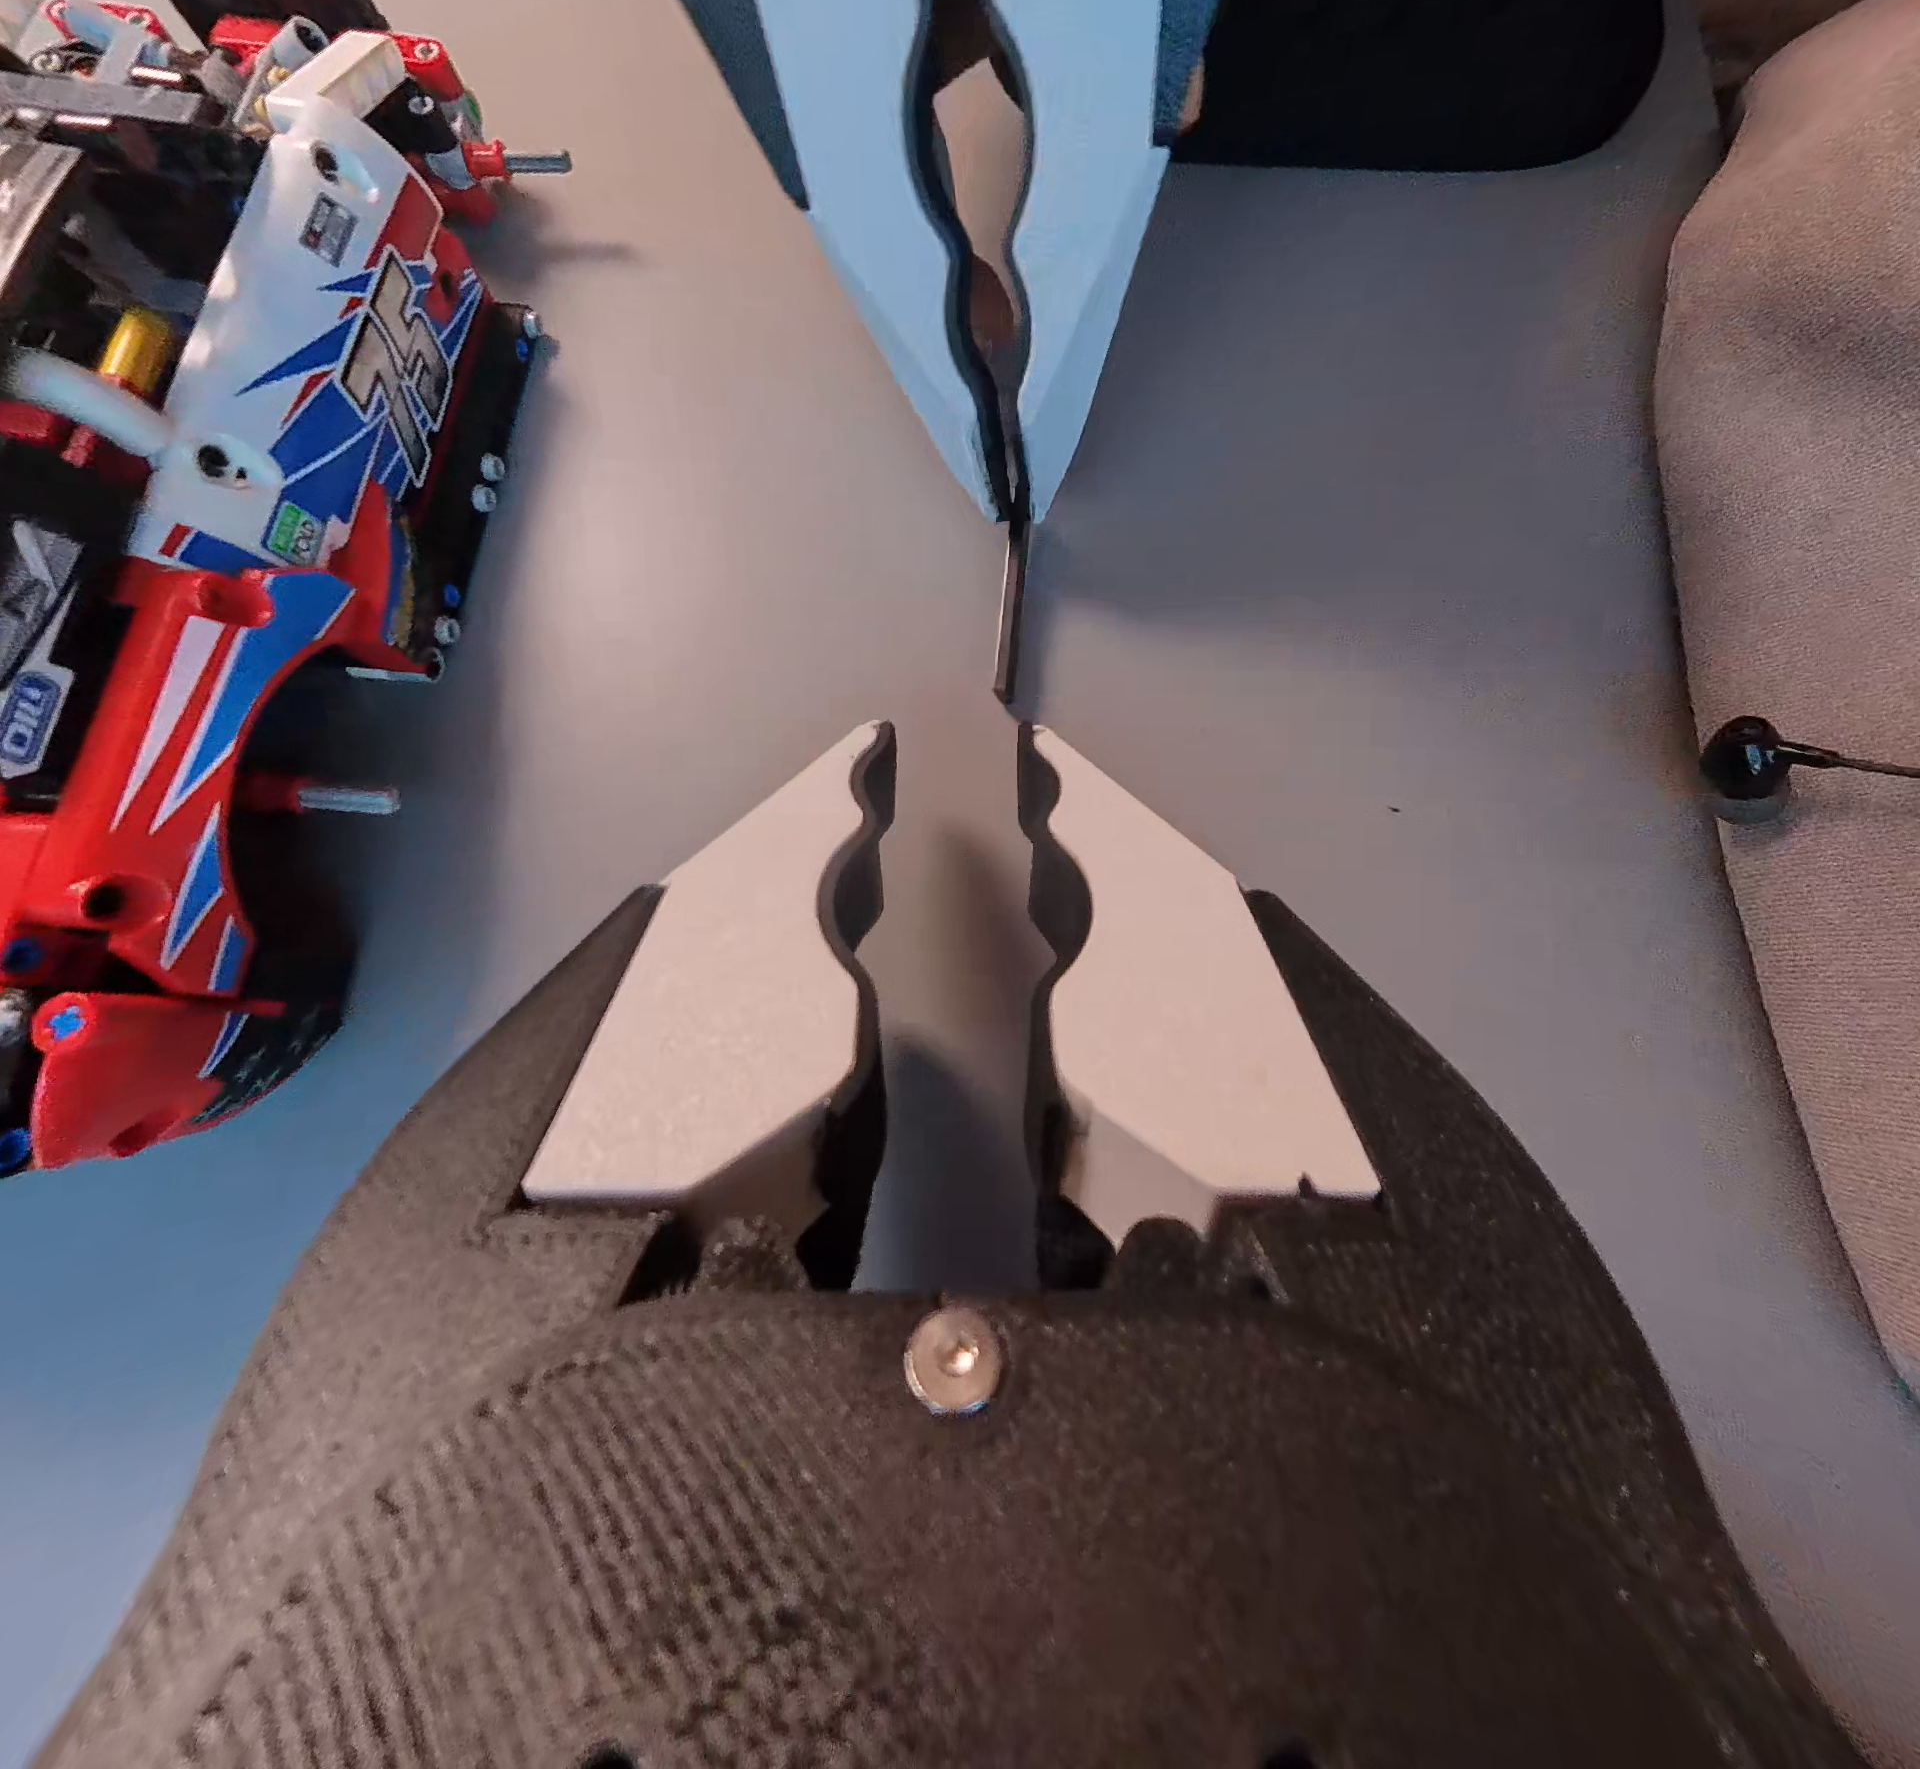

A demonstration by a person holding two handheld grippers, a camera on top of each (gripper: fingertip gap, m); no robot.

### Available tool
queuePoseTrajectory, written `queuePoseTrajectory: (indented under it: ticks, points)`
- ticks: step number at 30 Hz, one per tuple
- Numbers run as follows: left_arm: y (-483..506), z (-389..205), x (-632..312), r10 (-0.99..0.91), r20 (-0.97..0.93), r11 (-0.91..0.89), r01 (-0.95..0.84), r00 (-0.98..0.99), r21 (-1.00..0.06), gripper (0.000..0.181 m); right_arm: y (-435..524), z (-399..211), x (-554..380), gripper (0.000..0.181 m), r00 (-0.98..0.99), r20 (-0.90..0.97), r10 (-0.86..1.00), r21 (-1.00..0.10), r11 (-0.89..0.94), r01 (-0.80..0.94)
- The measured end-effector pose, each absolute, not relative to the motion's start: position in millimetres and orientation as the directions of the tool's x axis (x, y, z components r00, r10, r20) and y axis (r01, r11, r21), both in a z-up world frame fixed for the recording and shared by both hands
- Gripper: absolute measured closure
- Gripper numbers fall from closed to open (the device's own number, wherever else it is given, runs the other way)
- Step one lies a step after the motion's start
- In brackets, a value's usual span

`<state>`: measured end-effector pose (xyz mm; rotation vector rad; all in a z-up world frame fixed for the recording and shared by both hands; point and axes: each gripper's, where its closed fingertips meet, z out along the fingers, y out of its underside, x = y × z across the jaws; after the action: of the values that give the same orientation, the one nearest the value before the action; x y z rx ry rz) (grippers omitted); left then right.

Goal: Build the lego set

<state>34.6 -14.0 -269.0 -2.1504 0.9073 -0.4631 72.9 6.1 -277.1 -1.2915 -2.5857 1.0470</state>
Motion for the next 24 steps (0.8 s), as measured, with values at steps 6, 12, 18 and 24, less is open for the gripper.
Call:
queuePoseTrajectory:
  ticks: [6, 12, 18, 24]
  points:
    - [-10.1, -277.0, 42.4, -0.741, -0.100, -0.397, -0.554, 0.664, -0.732, 0.158, 10.3, -275.4, 57.5, 0.181, -0.354, -0.608, 0.711, -0.441, 0.068, 0.895]
    - [-8.3, -282.9, 39.9, -0.729, -0.120, -0.412, -0.573, 0.674, -0.708, 0.163, 17.1, -282.2, 54.7, 0.175, -0.379, -0.514, 0.770, -0.455, 0.130, 0.881]
    - [-4.5, -271.1, 27.0, -0.694, -0.089, -0.432, -0.512, 0.714, -0.742, 0.163, 15.9, -270.1, 53.5, 0.162, -0.568, -0.118, 0.815, -0.604, 0.395, 0.692]
    - [10.9, -239.5, -12.9, -0.549, -0.057, -0.416, -0.332, 0.834, -0.847, 0.160, 5.3, -284.6, 49.9, 0.175, -0.580, 0.073, 0.812, -0.571, 0.510, 0.643]
